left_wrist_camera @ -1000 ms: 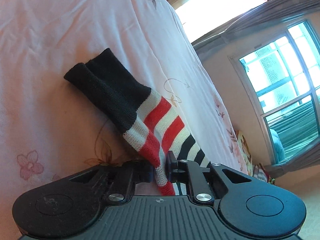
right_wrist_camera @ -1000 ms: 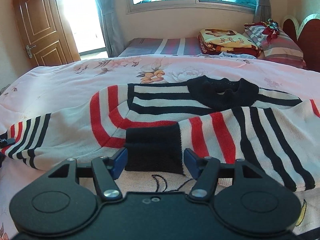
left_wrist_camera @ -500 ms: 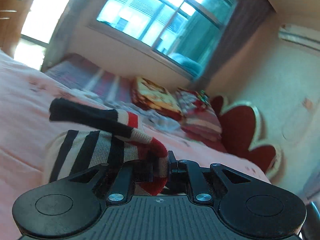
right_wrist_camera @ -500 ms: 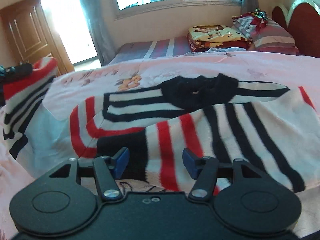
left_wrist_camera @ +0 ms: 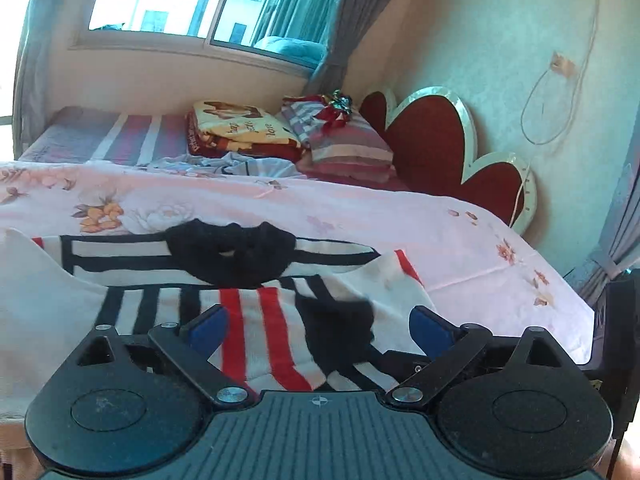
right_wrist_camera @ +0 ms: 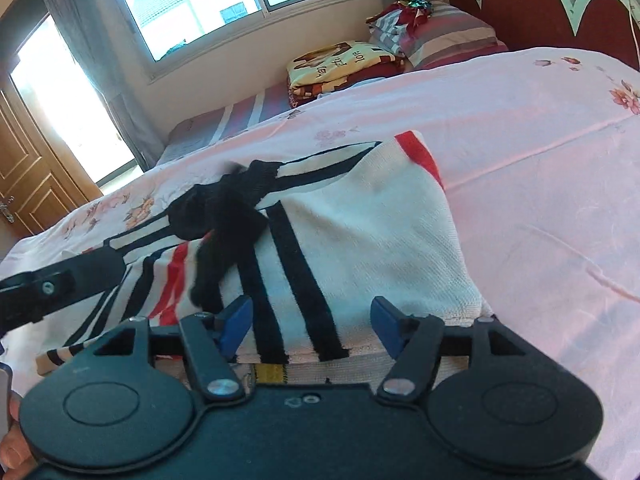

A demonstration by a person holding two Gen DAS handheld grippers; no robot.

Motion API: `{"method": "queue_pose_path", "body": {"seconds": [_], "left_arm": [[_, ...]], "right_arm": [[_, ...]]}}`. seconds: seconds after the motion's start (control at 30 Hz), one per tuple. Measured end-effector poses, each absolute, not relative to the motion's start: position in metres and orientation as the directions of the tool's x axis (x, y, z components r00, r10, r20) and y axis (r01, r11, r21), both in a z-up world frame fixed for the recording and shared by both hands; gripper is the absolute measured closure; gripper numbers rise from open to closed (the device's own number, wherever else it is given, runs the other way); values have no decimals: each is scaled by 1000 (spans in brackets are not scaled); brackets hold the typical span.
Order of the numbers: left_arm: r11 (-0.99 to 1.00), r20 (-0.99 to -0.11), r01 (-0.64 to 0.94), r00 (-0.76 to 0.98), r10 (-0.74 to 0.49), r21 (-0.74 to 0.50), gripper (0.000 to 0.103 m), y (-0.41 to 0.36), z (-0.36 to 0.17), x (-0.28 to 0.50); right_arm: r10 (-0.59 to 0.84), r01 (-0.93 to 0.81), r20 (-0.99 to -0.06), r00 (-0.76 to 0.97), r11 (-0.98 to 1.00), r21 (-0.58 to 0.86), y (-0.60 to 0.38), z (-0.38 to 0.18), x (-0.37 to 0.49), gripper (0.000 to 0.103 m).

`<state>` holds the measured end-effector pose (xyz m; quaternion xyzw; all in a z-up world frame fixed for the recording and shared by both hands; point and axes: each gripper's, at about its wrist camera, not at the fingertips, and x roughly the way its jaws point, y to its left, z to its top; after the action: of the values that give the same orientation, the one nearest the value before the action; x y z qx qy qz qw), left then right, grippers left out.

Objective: Fold small clothes

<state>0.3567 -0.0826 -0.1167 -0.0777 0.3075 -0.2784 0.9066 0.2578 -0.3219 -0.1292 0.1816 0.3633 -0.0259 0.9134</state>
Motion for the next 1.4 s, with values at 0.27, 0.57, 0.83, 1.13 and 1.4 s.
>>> {"method": "queue_pose_path", "body": {"seconds": [0.27,0.57,0.83,1.13,1.4], "left_arm": [[959,-632,101,733,-253,-266,7,27,-151,375],[969,-699,17,690,-190,-246,7,57,-195,388],[959,-687,21,694,-217,-282,7,54,-192,406],[962,-714,62,657,-240,-266,7,30,-203,426],[959,-740,-14,639,-209,-283,7,35,-199,462]], "right_arm": [[160,180,-703,693,906,384,-304,-144,289,38],[80,234,-707,703,912,336,-301,-153,322,49],[72,124,-612,787,954,271,-302,-114,299,91],[-149,257,-663,734,964,68,-345,-129,273,92],[-223,290,-638,737,957,1,-335,-132,275,74]]}}
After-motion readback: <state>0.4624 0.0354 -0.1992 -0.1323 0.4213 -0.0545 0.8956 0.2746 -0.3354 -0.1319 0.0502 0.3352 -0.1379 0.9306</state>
